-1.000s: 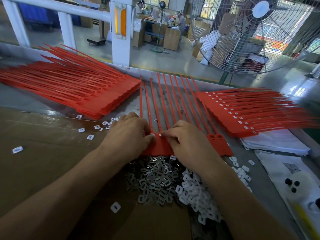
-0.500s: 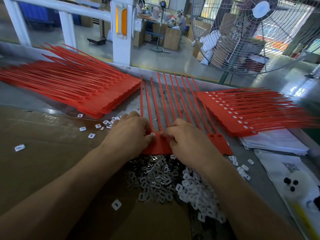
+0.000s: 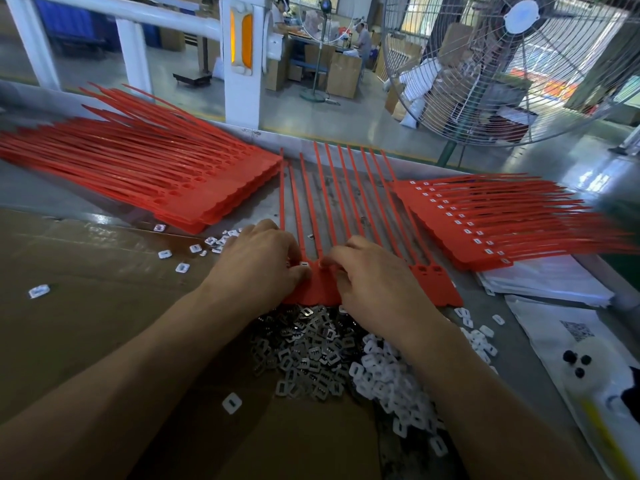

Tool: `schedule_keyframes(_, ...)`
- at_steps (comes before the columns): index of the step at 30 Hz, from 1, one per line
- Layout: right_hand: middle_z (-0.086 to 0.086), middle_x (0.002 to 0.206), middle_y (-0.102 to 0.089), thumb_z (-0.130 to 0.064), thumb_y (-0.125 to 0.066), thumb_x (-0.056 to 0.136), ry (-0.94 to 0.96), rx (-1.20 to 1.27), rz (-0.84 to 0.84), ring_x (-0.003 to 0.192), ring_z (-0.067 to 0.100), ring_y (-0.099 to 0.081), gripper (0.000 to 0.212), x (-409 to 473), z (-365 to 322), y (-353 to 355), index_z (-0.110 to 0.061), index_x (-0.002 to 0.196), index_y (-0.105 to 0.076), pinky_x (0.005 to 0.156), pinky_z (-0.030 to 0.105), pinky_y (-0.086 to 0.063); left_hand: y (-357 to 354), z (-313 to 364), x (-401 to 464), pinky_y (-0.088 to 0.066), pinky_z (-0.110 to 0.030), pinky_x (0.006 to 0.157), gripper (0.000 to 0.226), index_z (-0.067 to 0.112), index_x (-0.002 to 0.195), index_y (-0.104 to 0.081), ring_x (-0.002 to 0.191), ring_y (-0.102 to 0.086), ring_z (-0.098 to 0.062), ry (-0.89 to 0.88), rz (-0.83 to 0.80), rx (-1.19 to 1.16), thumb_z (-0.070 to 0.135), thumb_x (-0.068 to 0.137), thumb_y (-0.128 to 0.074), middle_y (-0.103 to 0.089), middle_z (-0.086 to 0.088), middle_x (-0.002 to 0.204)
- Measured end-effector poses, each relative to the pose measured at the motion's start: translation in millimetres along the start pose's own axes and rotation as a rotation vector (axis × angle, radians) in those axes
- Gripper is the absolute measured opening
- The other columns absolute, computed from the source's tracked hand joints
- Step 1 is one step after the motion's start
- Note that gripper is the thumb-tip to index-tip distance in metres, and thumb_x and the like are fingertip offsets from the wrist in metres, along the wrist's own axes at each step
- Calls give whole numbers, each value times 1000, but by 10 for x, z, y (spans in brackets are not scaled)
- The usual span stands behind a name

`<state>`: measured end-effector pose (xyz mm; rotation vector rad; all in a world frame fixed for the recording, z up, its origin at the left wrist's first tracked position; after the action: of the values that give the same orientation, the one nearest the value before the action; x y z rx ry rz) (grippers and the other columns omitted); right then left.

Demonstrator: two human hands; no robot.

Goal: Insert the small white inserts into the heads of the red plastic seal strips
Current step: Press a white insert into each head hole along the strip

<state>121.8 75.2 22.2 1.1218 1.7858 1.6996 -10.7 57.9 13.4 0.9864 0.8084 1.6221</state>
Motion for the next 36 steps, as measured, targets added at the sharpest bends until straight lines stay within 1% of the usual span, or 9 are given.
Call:
schedule_keyframes(6, -4, 111, -59, -24, -50, 104, 18, 14, -20, 101, 17, -60, 31, -10, -16, 28, -26, 128, -69, 90, 36, -51, -5, 2, 9, -42, -41, 101, 27, 30, 104, -72, 114, -52, -21, -9, -6, -5, 50, 86, -70, -56, 3, 115)
schedule_keyframes(8, -3, 111, -57, -22, -51, 101, 38, -42, -30, 101, 18, -59, 32, -16, -62, 28, -26, 128, -68, 87, 36, -51, -4, -1, 12, -42, -41, 101, 26, 30, 105, -72, 114, -51, -21, -9, -5, -6, 49, 86, -70, -57, 3, 115)
schedule_keyframes(13, -4, 99, -47, -25, -49, 101, 52, -161, -31, 99, 22, -57, 30, -5, -111, 25, -28, 124, -69, 73, 31, -36, -2, 6, 5, -43, -41, 100, 26, 30, 104, -72, 114, -52, -21, -10, -11, -4, 49, 87, -70, -57, 2, 114)
schedule_keyframes(18, -3, 112, -62, -24, -51, 105, -21, 113, 4, 103, 16, -61, 30, -27, 70, 41, -25, 126, -72, 89, 34, -50, 8, 16, -4, -44, -39, 99, 23, 30, 102, -73, 114, -52, -21, -12, -16, -7, 47, 87, -71, -57, 3, 113)
schedule_keyframes(20, -4, 121, -67, -21, -55, 105, -59, 220, 35, 112, 13, -62, 29, -36, 165, 76, -22, 129, -71, 99, 33, -50, 9, 22, -2, -43, -41, 100, 23, 30, 102, -73, 114, -52, -21, -15, -16, -8, 47, 87, -71, -57, 2, 113)
schedule_keyframes(22, -7, 124, -69, -19, -58, 104, -80, 286, 67, 114, 8, -62, 28, -49, 241, 105, -22, 127, -73, 103, 27, -48, 10, 22, -2, -43, -42, 101, 25, 30, 104, -72, 115, -52, -20, -16, -18, -10, 48, 87, -70, -57, 3, 113)
schedule_keyframes(27, -17, 111, -71, -21, -65, 100, -103, 344, 41, 101, -5, -62, 20, -93, 392, 103, -27, 115, -77, 85, 7, -41, 8, 21, -3, -43, -42, 101, 26, 30, 104, -72, 115, -52, -20, -21, -20, -14, 49, 87, -70, -57, 3, 113)
schedule_keyframes(31, -24, 91, -70, -27, -77, 91, -97, 408, -27, 90, -9, -62, 7, -116, 456, 94, -34, 93, -78, 76, 11, -41, 11, 23, -4, -44, -42, 101, 27, 30, 104, -72, 114, -52, -20, -20, -25, -17, 50, 86, -70, -57, 2, 113)
schedule_keyframes(36, -21, 91, -70, -31, -84, 85, -34, 484, -162, 88, -3, -65, 7, -163, 385, 45, -35, 86, -78, 76, 17, -43, 20, 22, -3, -44, -43, 100, 25, 30, 100, -73, 110, -54, -20, -16, -7, -33, 49, 85, -73, -57, 3, 109)
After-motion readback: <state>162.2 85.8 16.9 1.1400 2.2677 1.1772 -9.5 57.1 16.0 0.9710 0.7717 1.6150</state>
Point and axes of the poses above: each hand's wrist, its own x-axis towards the middle knuckle, its own y-axis out of the back of the hand, z = x × y, the point moved 10 cm from there along x, towards the middle knuckle
